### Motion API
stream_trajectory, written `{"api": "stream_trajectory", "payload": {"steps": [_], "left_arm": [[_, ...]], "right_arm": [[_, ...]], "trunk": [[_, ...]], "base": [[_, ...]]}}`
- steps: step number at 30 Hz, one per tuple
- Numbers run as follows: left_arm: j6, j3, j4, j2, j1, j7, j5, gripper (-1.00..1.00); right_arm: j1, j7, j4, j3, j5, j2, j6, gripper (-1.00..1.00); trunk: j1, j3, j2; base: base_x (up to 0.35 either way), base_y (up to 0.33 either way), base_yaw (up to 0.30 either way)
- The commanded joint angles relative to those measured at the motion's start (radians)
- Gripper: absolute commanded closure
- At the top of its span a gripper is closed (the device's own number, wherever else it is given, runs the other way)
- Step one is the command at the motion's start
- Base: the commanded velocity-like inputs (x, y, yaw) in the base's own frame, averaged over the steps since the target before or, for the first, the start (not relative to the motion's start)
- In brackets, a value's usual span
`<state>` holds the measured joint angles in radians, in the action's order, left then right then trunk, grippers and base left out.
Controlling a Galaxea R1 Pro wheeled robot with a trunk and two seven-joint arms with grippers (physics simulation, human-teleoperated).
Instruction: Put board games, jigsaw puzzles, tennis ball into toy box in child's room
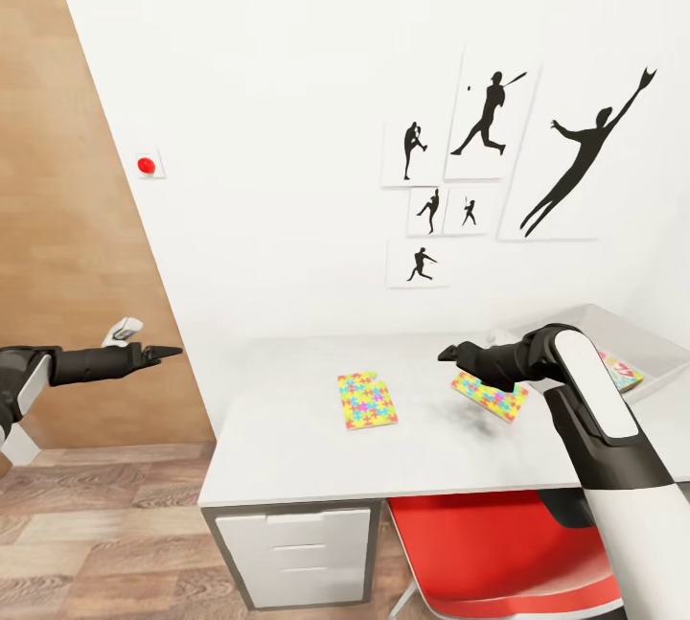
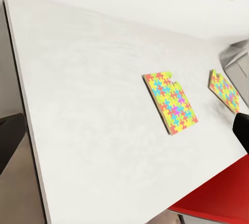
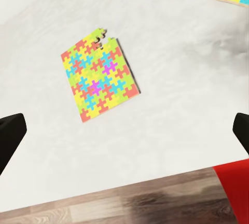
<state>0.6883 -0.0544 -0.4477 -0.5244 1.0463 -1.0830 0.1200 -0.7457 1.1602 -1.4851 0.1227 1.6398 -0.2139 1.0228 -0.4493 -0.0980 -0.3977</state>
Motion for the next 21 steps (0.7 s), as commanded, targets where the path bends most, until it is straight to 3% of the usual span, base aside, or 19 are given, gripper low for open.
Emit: {"api": "stream_trajectory", "payload": {"steps": [1, 8, 16, 21], "left_arm": [[0.007, -0.001, 0.000, 0.000, 0.001, -0.001, 0.003, -1.00], [0.005, -0.001, 0.000, -0.001, 0.001, 0.000, 0.001, -1.00], [0.004, -0.002, 0.001, -0.002, 0.000, 0.000, 0.001, -1.00], [0.004, -0.002, 0.001, -0.002, 0.000, 0.000, 0.001, -1.00]], "right_arm": [[-0.001, 0.010, -0.001, 0.001, 0.008, -0.001, 0.007, -1.00], [-0.001, 0.010, 0.003, 0.001, 0.008, 0.000, 0.007, -1.00], [-0.001, 0.010, 0.006, 0.001, 0.008, -0.001, 0.007, -1.00], [-0.001, 0.010, 0.006, 0.001, 0.008, -0.001, 0.007, -1.00]], "trunk": [[-0.001, -0.002, -0.002], [-0.001, -0.002, -0.002], [-0.001, -0.002, -0.002], [-0.001, -0.002, -0.002]], "base": [[0.000, 0.006, 0.004], [0.000, 0.169, 0.024], [0.000, 0.089, 0.227], [0.098, 0.163, 0.082]]}}
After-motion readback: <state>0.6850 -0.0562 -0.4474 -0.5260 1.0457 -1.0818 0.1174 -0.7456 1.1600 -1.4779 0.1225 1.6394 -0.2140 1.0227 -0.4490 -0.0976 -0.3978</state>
